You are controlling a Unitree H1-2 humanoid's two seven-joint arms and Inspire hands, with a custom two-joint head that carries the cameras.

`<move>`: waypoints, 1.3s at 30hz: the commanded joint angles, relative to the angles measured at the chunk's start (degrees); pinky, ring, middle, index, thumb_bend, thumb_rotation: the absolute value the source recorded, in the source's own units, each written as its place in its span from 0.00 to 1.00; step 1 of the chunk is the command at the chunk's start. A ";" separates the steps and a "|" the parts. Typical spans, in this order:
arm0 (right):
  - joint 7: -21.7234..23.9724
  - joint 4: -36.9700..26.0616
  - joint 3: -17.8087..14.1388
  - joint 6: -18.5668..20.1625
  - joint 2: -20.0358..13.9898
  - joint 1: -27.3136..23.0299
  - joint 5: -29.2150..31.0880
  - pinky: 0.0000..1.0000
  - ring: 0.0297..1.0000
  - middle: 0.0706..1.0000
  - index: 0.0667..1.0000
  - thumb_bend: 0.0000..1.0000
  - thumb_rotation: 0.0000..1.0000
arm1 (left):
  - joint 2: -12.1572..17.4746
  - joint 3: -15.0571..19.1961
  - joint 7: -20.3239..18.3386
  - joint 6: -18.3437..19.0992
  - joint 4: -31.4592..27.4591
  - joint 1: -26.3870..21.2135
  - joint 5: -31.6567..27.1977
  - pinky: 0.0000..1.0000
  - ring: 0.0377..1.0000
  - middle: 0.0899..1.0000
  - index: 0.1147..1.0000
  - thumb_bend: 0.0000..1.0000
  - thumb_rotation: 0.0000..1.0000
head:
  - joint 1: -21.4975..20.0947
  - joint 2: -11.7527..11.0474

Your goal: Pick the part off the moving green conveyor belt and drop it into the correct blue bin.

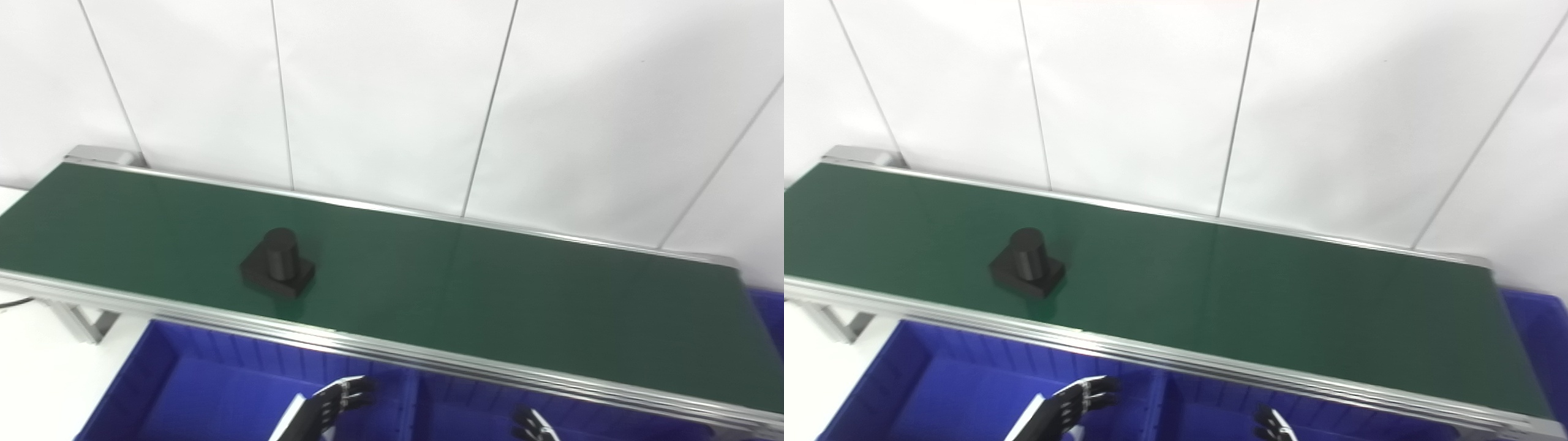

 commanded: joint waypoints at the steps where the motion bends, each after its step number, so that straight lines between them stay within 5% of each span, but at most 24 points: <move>1: -0.71 -1.64 -0.08 -2.94 0.79 -0.19 -1.00 0.74 0.80 0.83 0.86 0.67 0.00 | 0.52 0.35 -0.55 -1.28 -1.41 -0.41 -1.02 0.85 0.78 0.80 0.75 0.56 0.00 | -0.82 0.06; 22: -3.14 -2.41 -0.37 -2.92 2.66 -1.76 -4.39 0.74 0.81 0.85 0.86 0.64 0.06 | 1.03 2.09 -1.07 -0.25 -2.46 -0.65 -2.18 0.85 0.77 0.79 0.74 0.56 0.00 | -2.77 0.80; 39: 7.45 -11.08 -3.12 7.77 1.55 -19.96 -5.61 0.79 0.84 0.86 0.89 0.69 0.17 | -0.38 2.88 0.07 -0.42 -1.31 -1.84 -1.80 0.83 0.76 0.79 0.73 0.56 0.00 | -2.54 0.50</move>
